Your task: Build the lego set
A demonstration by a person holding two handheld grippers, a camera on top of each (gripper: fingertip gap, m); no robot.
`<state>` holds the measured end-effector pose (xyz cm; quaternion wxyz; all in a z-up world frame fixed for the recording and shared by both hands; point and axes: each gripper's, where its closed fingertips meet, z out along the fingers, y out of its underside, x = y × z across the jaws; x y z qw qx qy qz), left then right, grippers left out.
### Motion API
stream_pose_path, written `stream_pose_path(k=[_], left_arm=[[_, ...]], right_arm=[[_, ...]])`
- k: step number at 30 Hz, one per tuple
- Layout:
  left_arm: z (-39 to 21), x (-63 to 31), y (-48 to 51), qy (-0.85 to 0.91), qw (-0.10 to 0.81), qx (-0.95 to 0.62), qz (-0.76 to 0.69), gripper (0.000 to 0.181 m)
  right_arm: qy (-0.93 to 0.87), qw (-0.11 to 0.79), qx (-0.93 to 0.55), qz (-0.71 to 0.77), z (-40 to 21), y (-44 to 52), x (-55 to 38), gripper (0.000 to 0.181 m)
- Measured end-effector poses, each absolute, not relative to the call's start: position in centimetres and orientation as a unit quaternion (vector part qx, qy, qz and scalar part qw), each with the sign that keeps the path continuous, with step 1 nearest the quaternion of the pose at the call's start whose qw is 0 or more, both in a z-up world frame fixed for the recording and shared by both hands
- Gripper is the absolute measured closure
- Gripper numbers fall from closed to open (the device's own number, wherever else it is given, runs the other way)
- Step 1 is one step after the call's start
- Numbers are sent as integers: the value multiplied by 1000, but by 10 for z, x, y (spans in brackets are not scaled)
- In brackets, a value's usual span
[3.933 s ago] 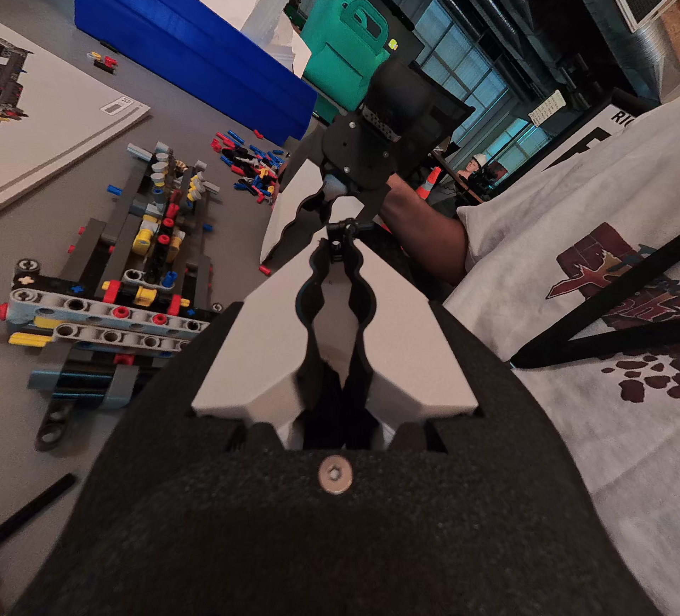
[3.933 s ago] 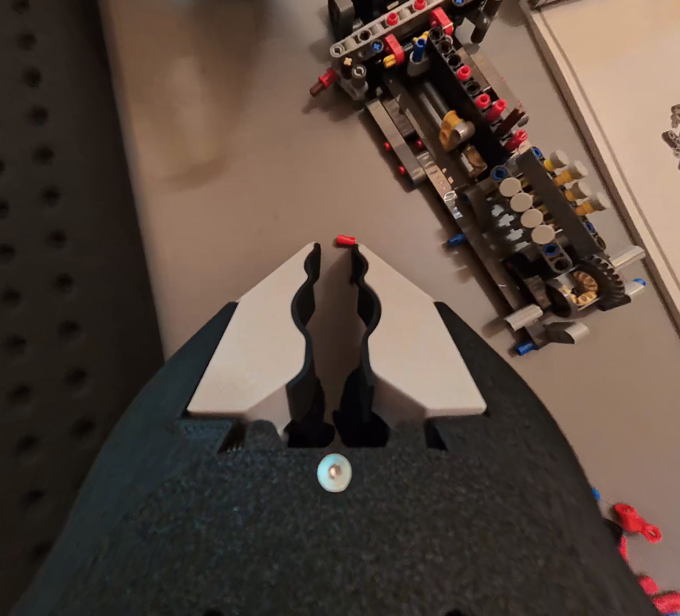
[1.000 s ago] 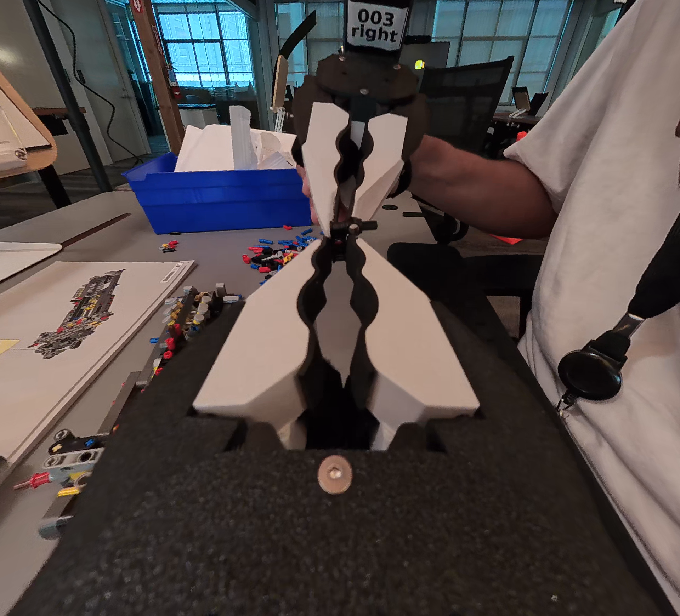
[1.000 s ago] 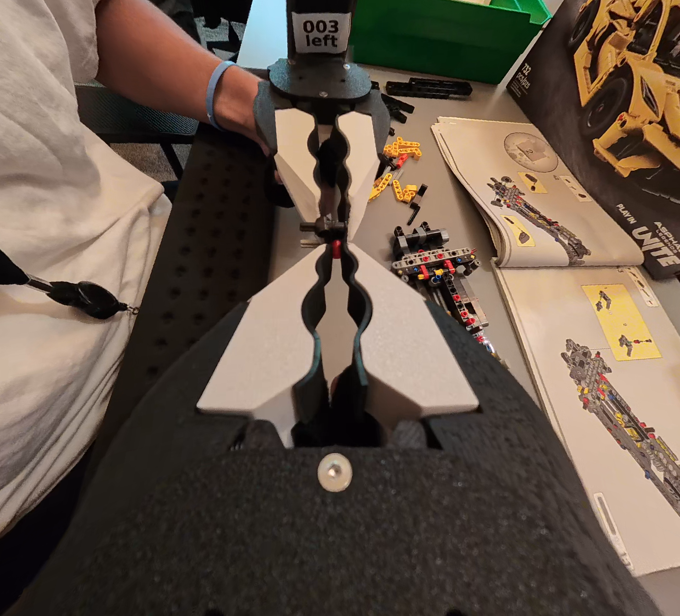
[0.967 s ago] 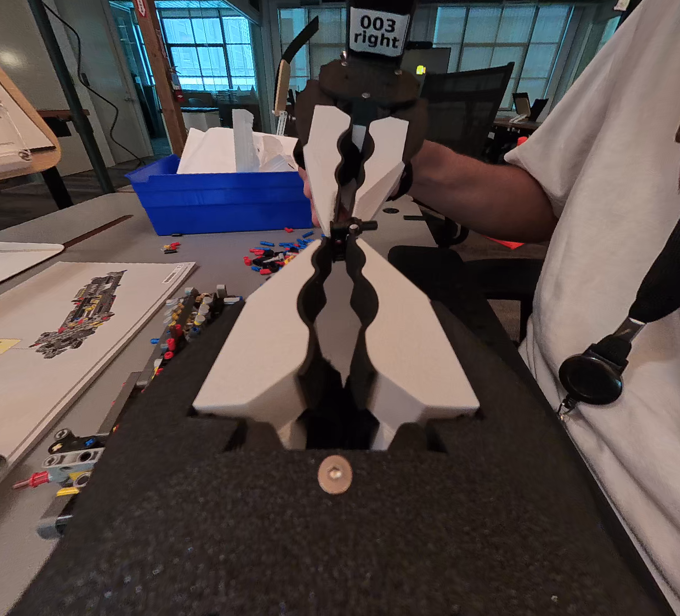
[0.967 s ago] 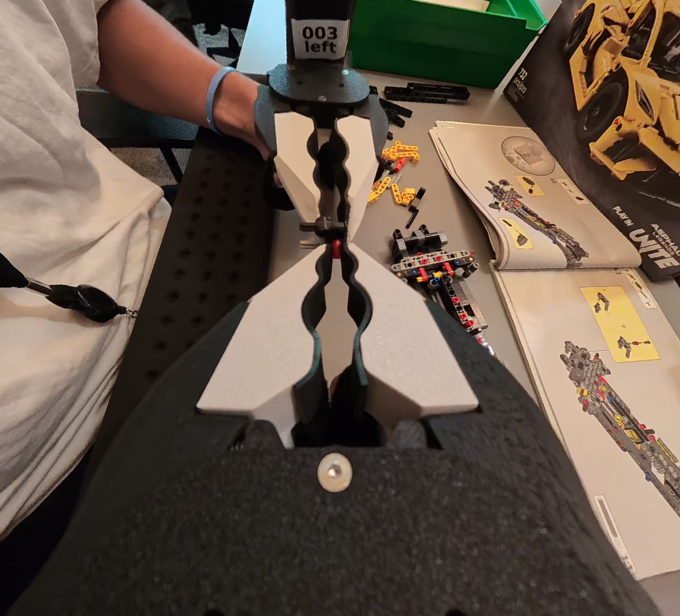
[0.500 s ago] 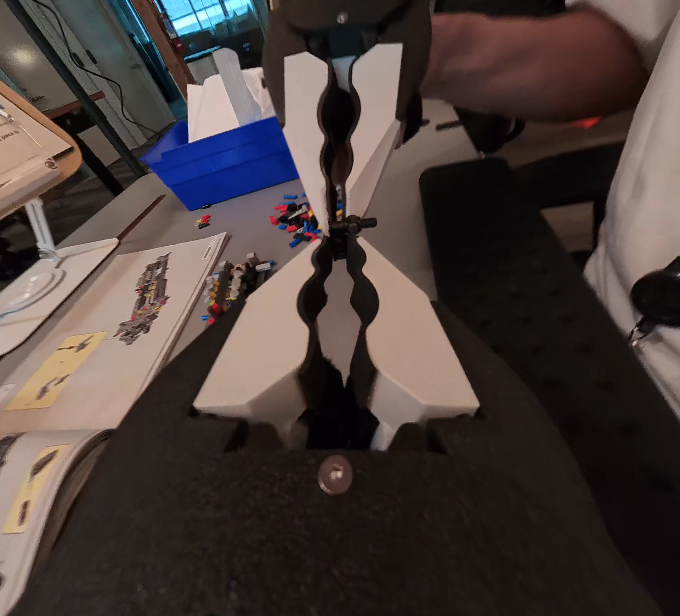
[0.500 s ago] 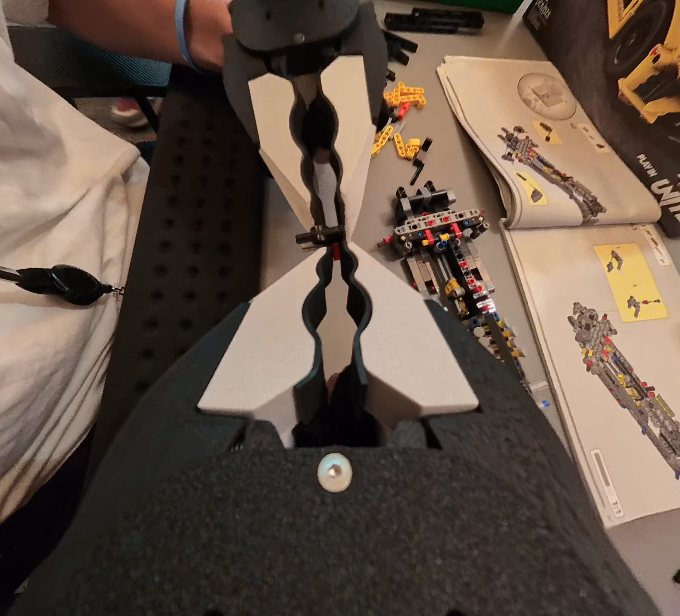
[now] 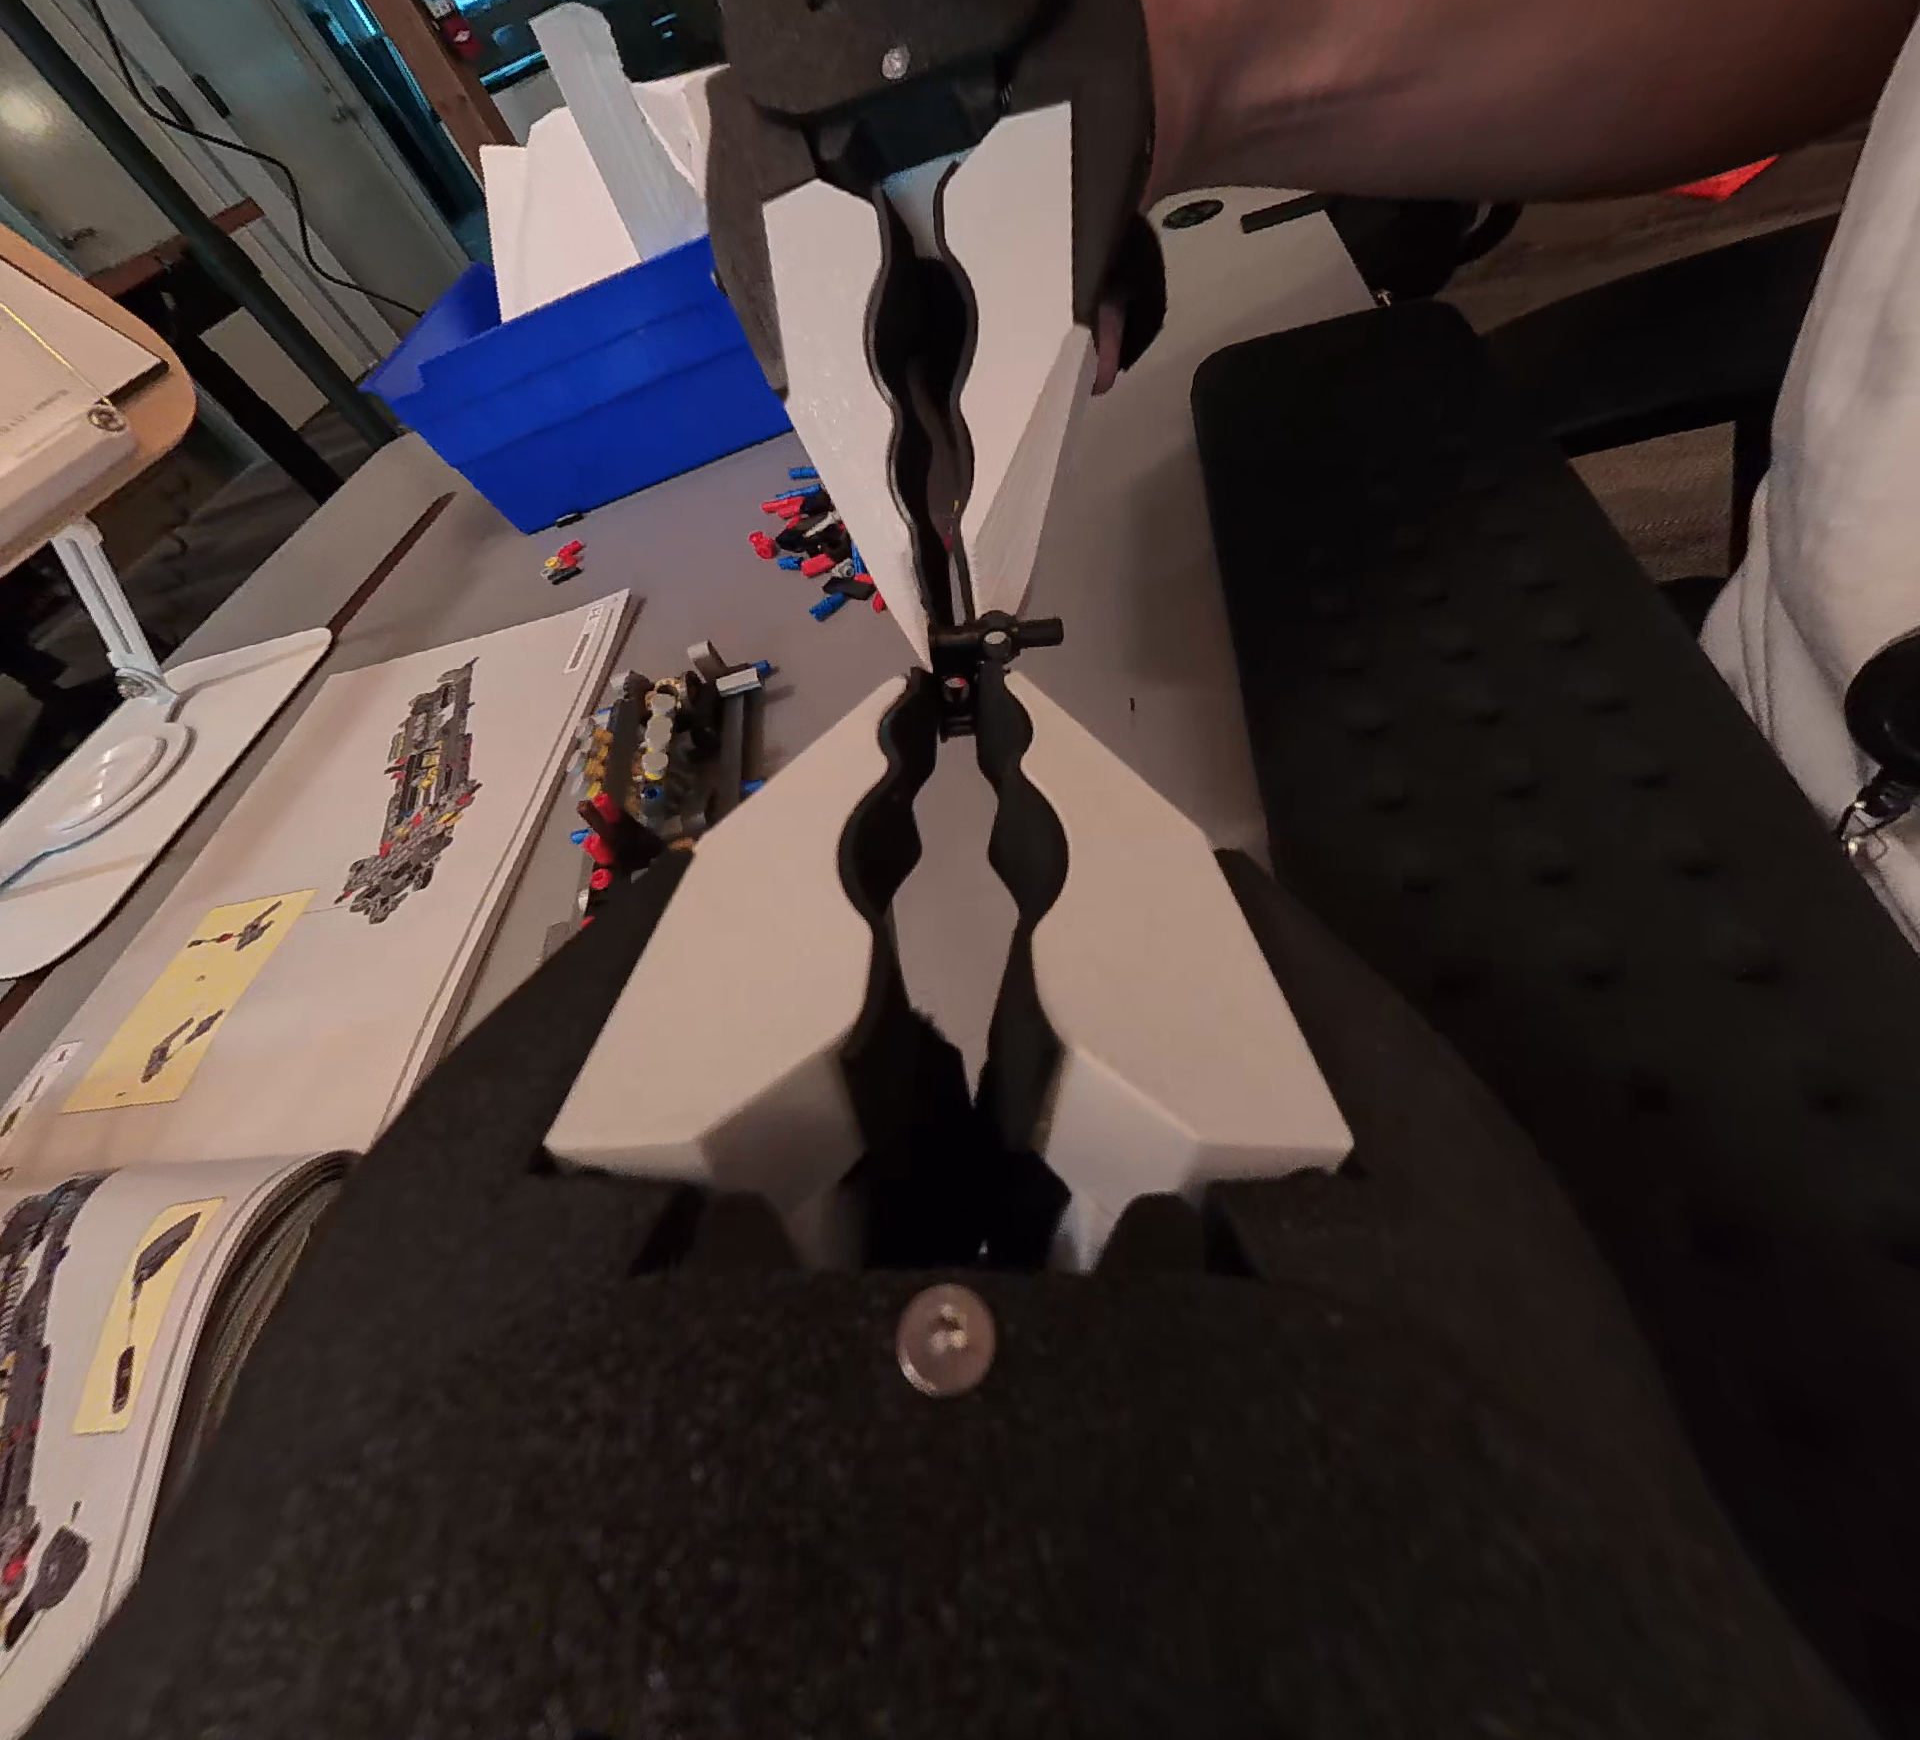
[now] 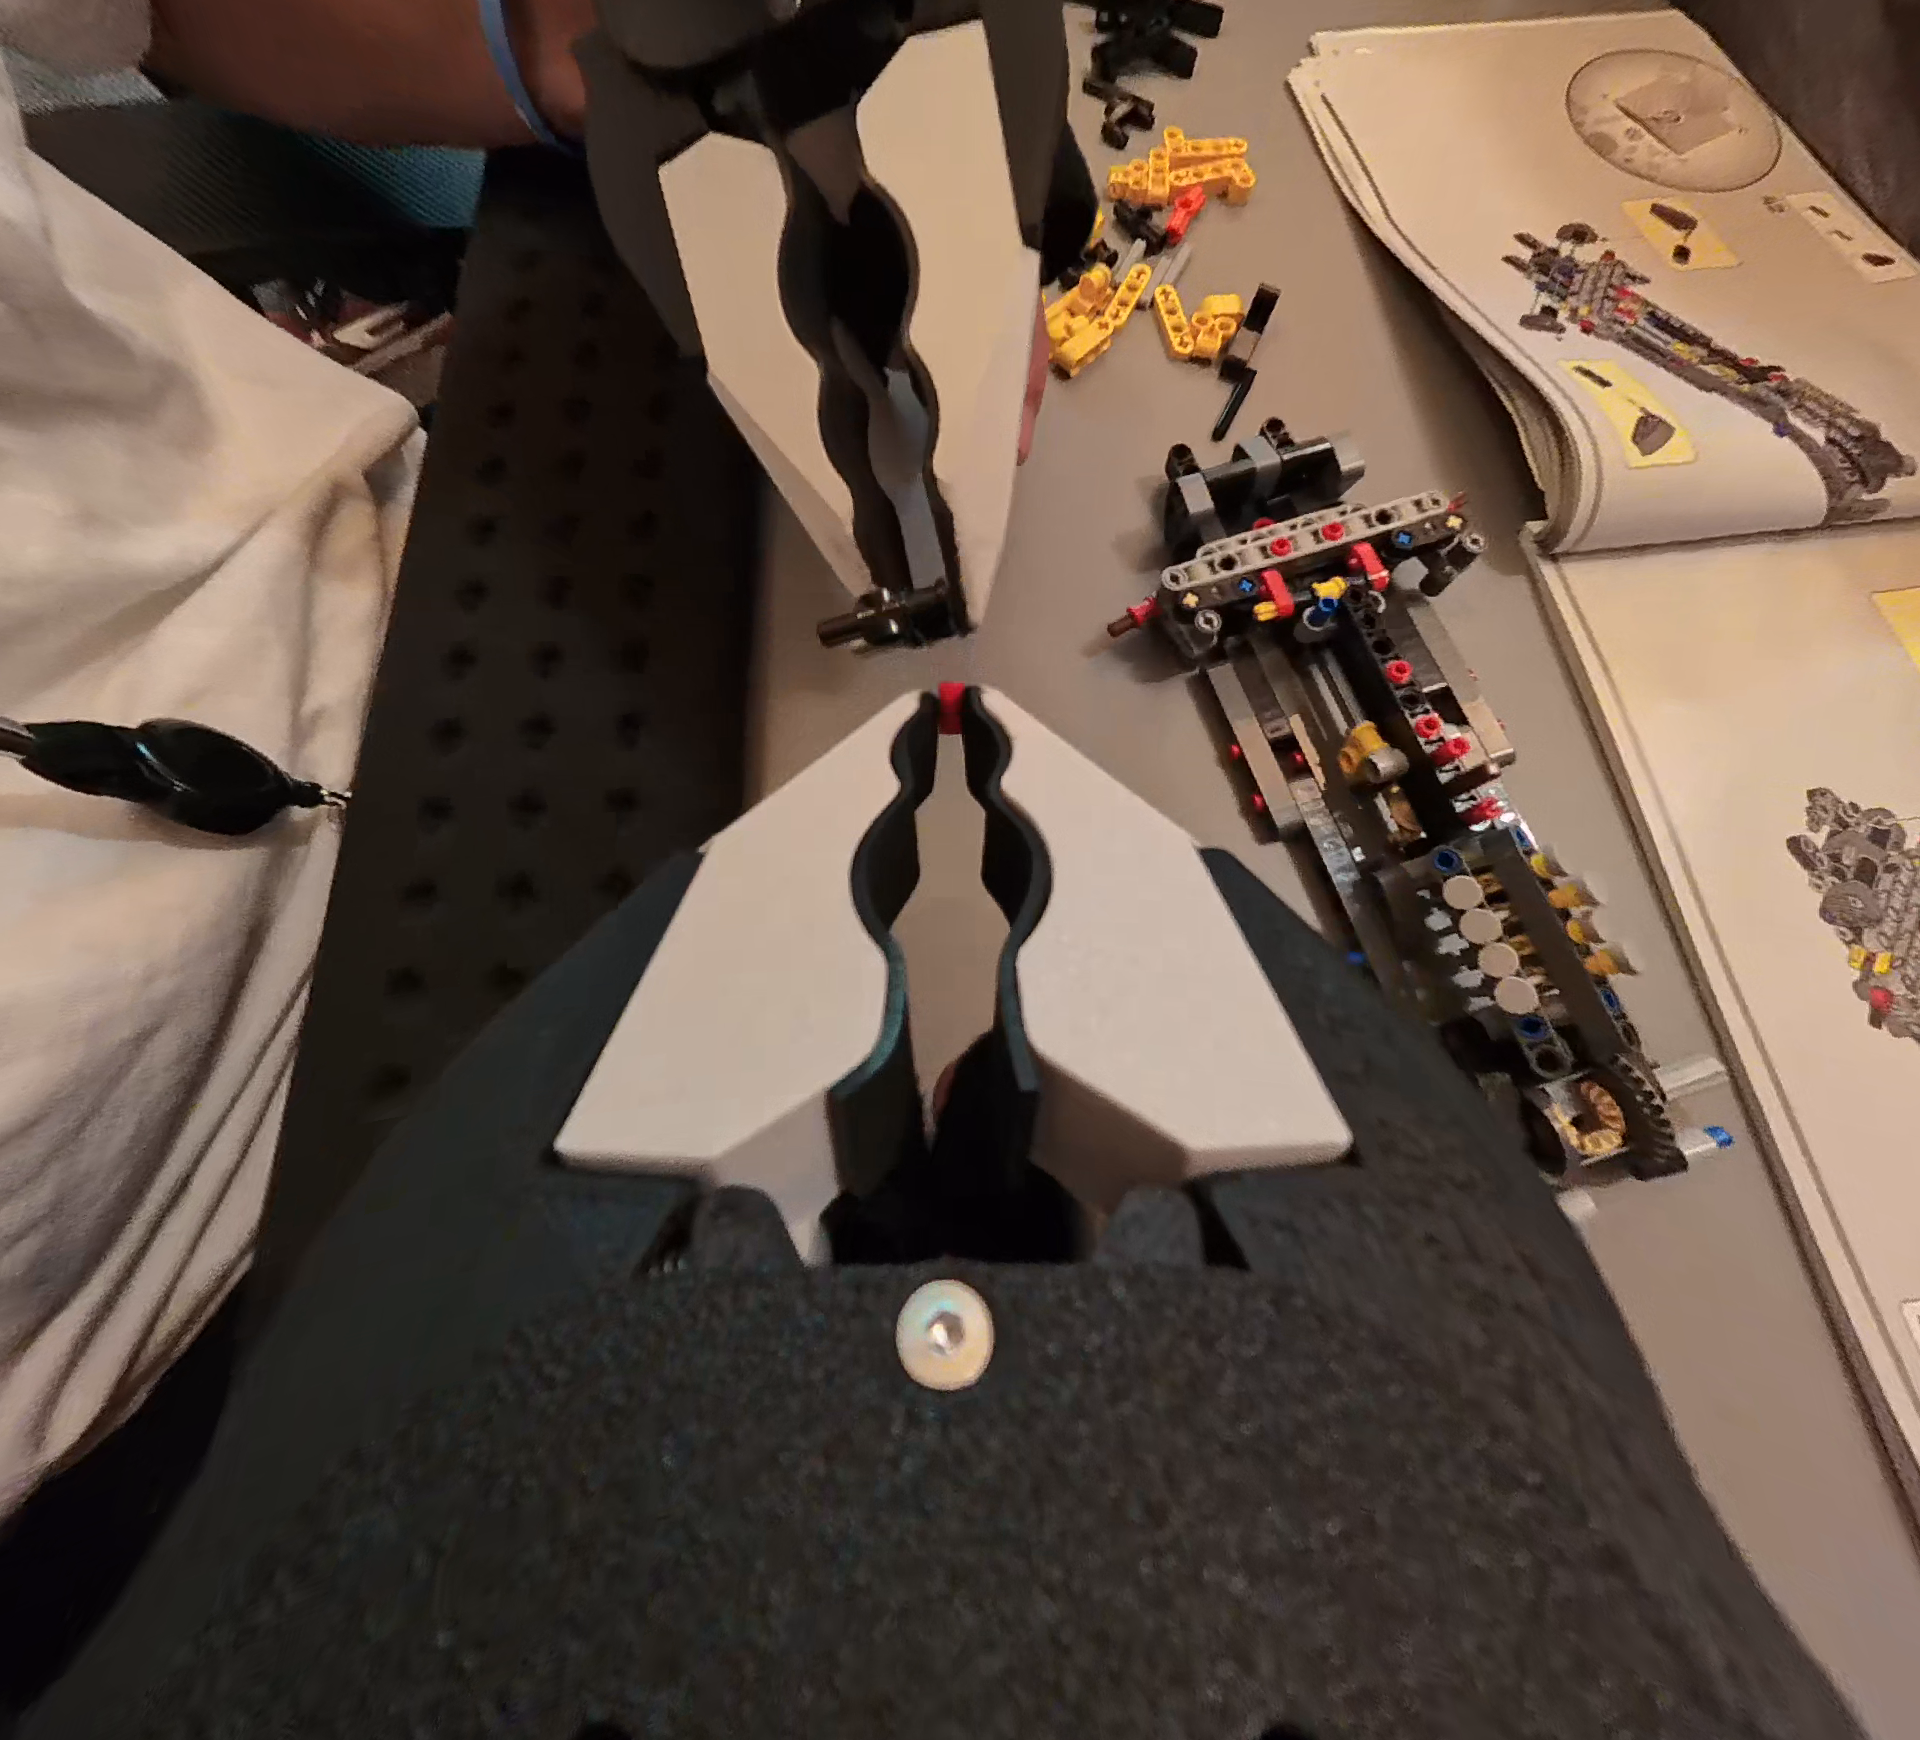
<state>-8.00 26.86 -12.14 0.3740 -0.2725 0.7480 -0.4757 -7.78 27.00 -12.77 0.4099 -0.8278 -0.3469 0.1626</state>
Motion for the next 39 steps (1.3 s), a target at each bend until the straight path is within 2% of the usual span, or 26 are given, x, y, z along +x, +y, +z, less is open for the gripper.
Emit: stream_pose_path(k=[3, 7, 10, 22, 39], left_arm=[[-124, -80, 272, 750, 377, -276, -468, 175], [-120, -77, 285, 737, 392, -295, -464, 175], [-115, -76, 289, 726, 396, -304, -474, 175], [-122, -81, 286, 733, 394, -302, -465, 175], [-129, -81, 282, 745, 384, -299, -456, 175]], right_arm=[[-353, 392, -837, 142, -139, 268, -71, 178], [-360, 266, -889, 96, -185, 244, -41, 177], [-351, 240, -897, 117, -198, 231, -37, 177], [-317, 313, -887, 125, -203, 227, -30, 172], [-287, 362, -879, 115, -206, 227, -22, 171]])
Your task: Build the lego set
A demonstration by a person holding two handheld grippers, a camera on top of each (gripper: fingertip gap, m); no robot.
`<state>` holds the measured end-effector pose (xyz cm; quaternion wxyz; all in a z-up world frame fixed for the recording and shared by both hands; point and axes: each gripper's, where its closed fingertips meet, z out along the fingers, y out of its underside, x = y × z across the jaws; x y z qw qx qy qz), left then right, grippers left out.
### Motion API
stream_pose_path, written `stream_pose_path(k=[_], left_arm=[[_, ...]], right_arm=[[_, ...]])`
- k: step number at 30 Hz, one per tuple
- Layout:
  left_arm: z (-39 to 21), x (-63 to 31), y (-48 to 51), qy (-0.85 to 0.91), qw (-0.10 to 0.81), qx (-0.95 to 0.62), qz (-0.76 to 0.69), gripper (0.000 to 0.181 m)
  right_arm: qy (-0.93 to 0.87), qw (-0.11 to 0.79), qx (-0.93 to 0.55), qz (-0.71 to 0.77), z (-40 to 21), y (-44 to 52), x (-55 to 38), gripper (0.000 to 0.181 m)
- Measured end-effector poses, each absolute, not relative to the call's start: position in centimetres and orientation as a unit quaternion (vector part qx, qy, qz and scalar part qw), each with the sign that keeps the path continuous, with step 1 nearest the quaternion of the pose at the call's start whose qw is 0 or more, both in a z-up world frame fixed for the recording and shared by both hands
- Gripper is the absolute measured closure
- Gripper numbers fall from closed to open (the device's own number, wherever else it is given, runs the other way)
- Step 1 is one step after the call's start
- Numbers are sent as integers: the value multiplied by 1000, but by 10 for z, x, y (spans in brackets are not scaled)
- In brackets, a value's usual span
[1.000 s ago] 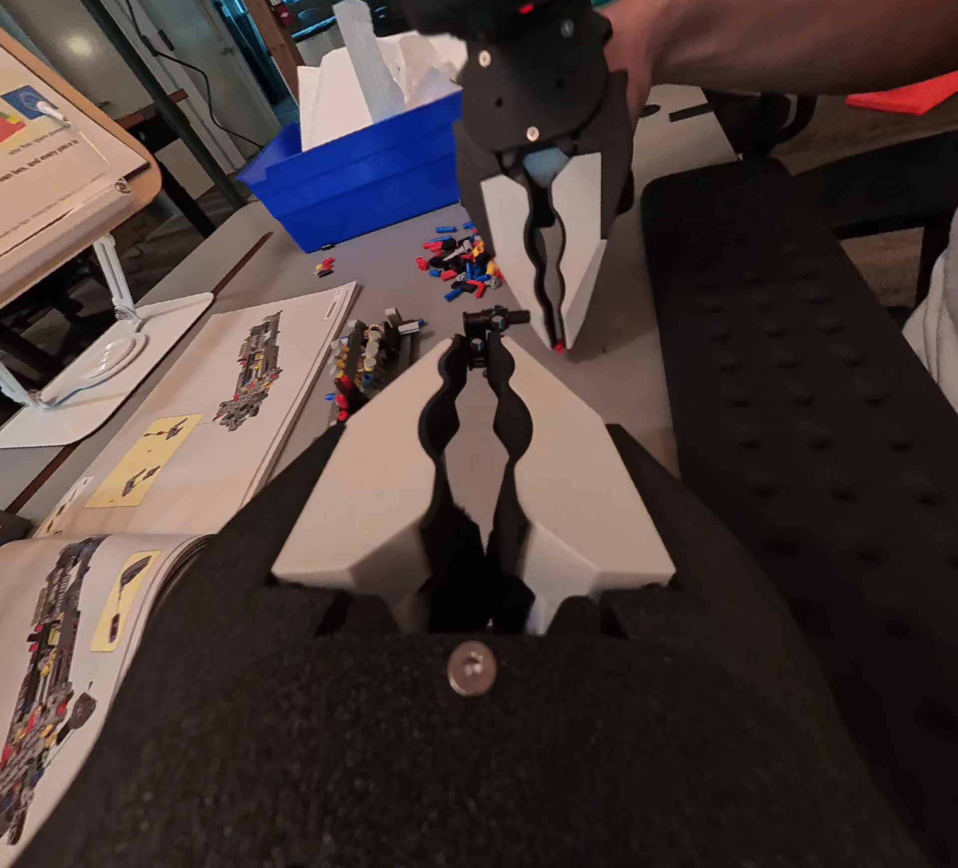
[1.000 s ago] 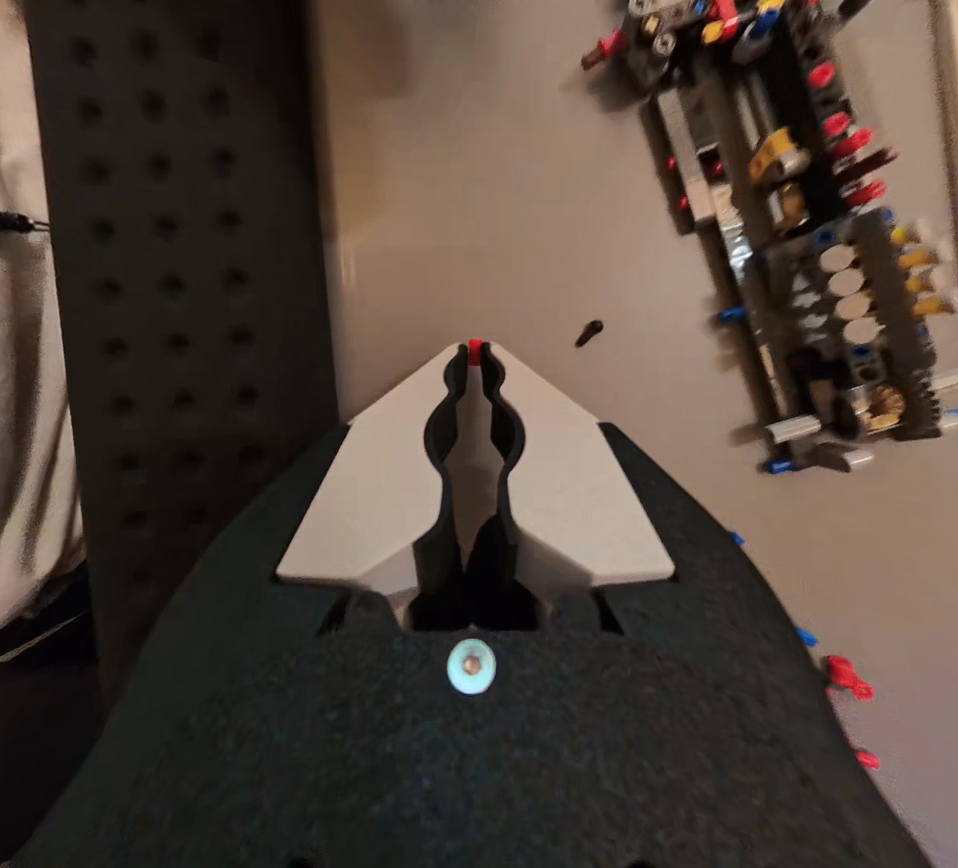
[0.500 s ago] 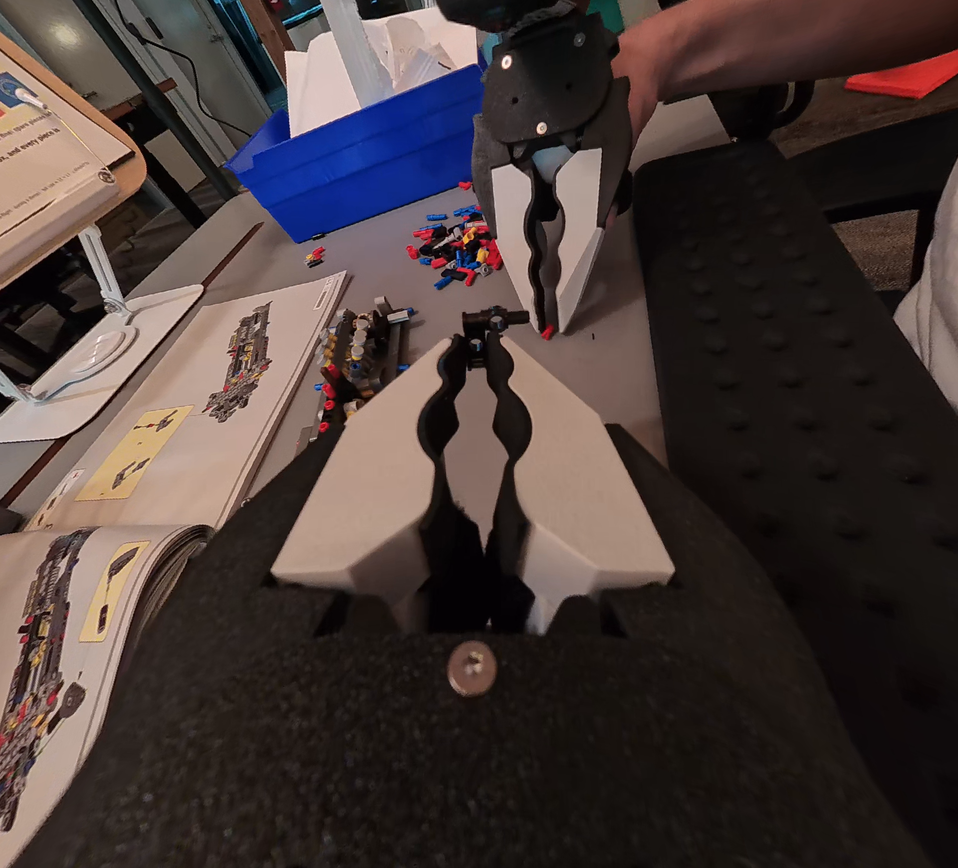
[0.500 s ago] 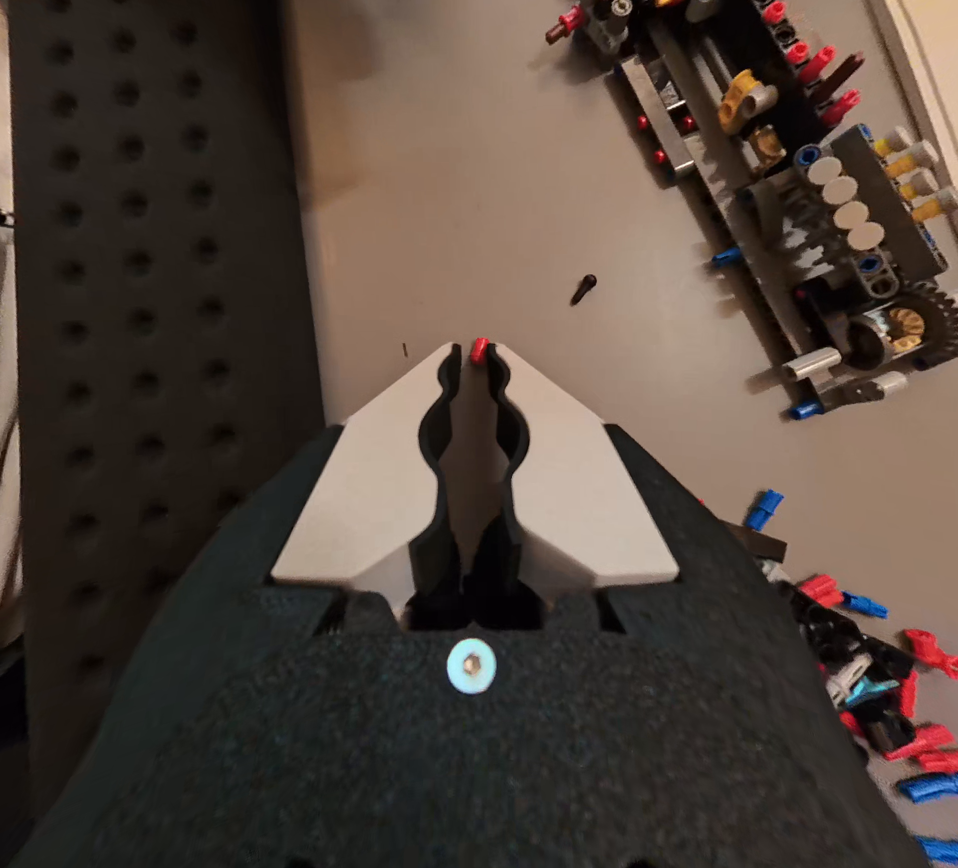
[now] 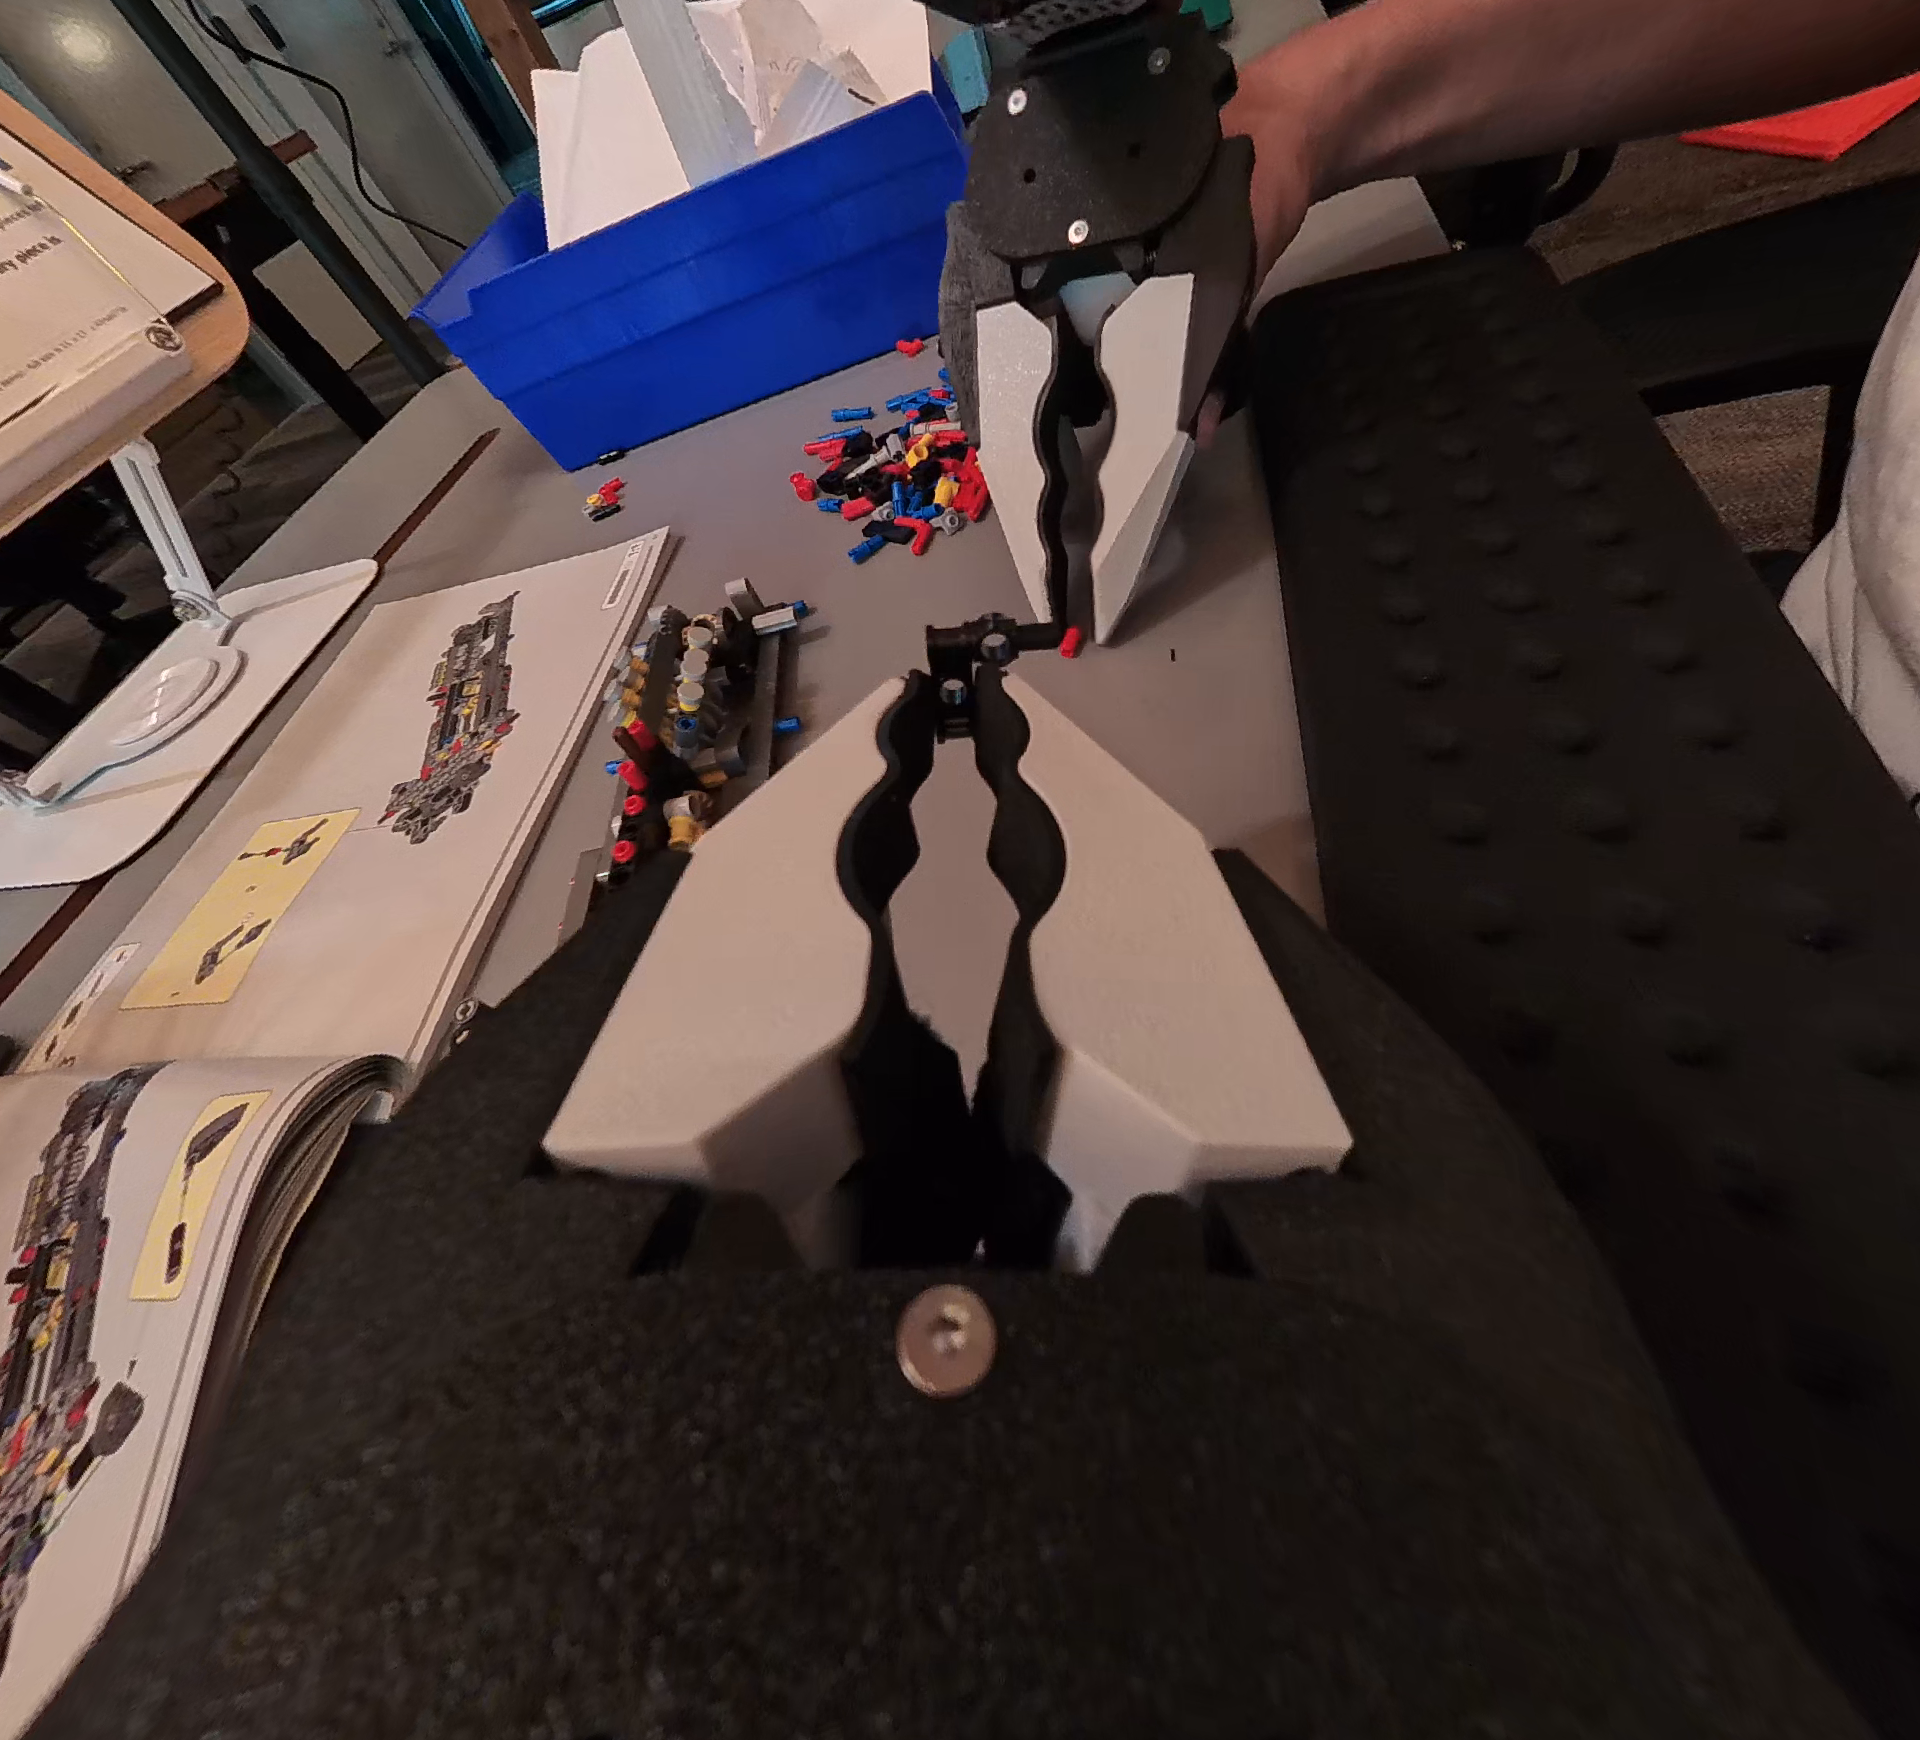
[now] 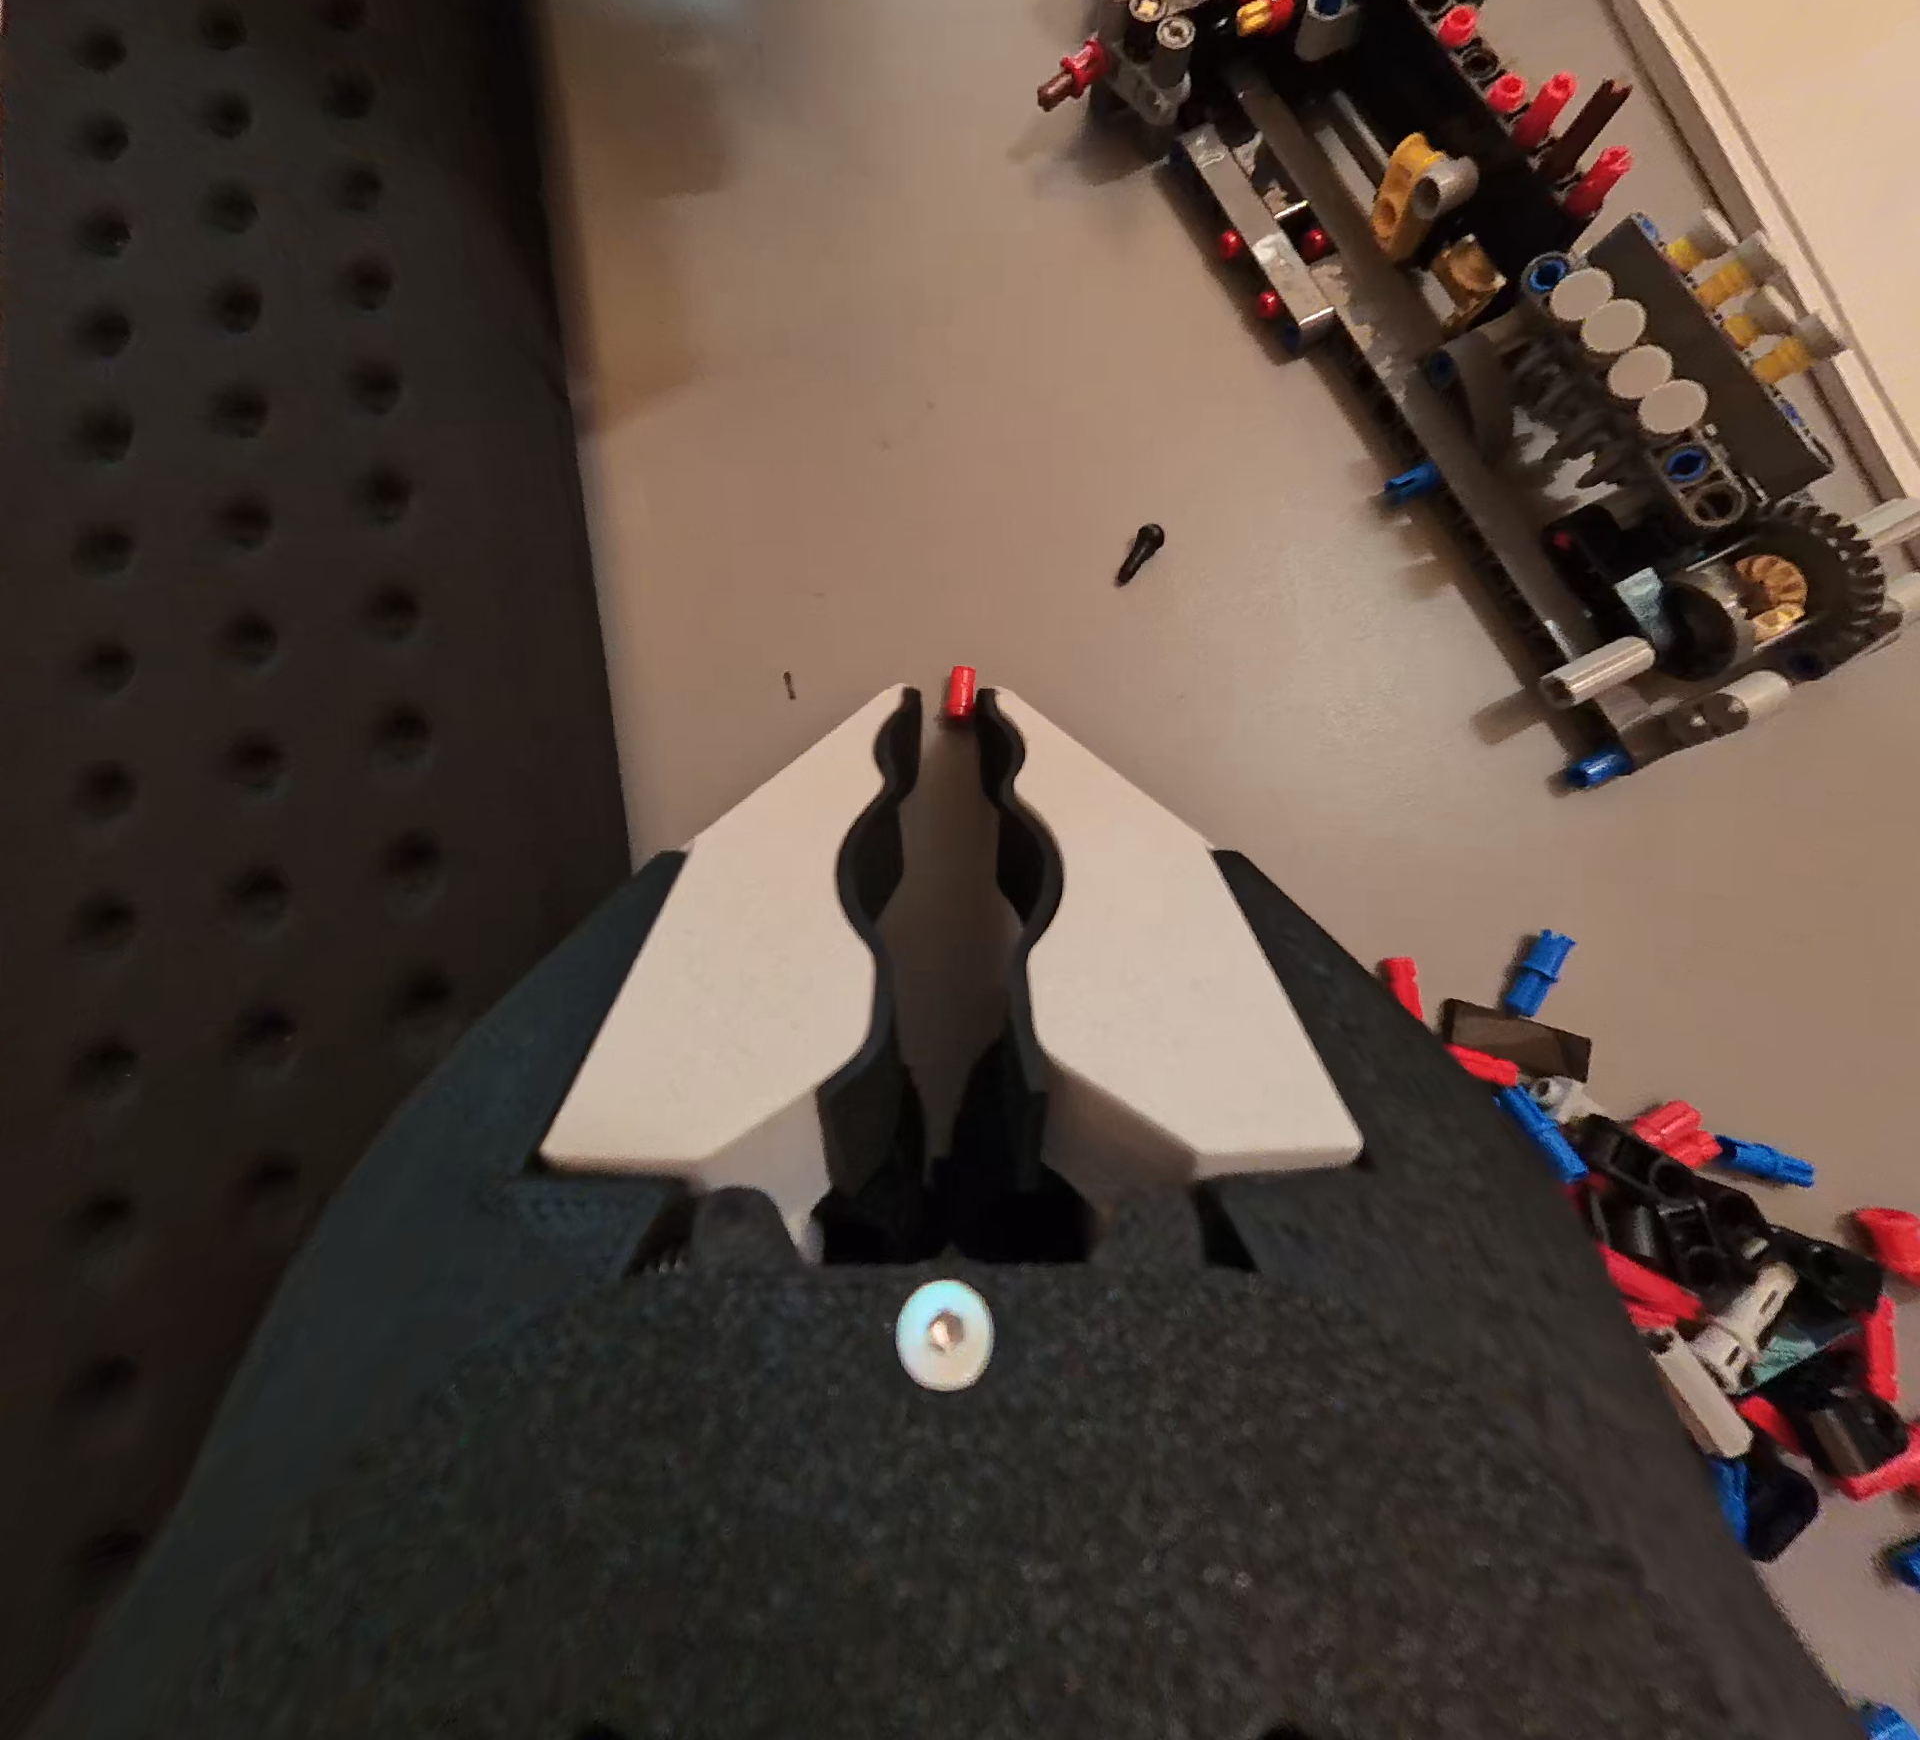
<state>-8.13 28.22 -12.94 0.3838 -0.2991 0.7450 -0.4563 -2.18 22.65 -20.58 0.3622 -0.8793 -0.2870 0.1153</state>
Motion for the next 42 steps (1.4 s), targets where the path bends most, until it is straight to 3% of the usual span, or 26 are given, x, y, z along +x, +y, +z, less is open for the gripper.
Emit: stream_pose_path(k=[13, 19, 22, 34, 42], left_arm=[[-125, -81, 279, 737, 382, -297, -471, 175], [-103, -85, 269, 698, 372, -282, -543, 175], [-94, -87, 266, 683, 367, -277, -567, 175], [-91, -89, 262, 681, 370, -265, -573, 175], [-98, -82, 263, 700, 428, -249, -514, 175]], right_arm=[[-292, 390, -869, 84, -204, 230, -20, 177], [-380, 518, -764, 53, -102, 258, -65, 178], [-397, 469, -786, 65, -100, 264, -78, 177], [-390, 469, -785, 111, -90, 267, -91, 178], [-354, 467, -801, 122, -92, 267, -88, 178]])
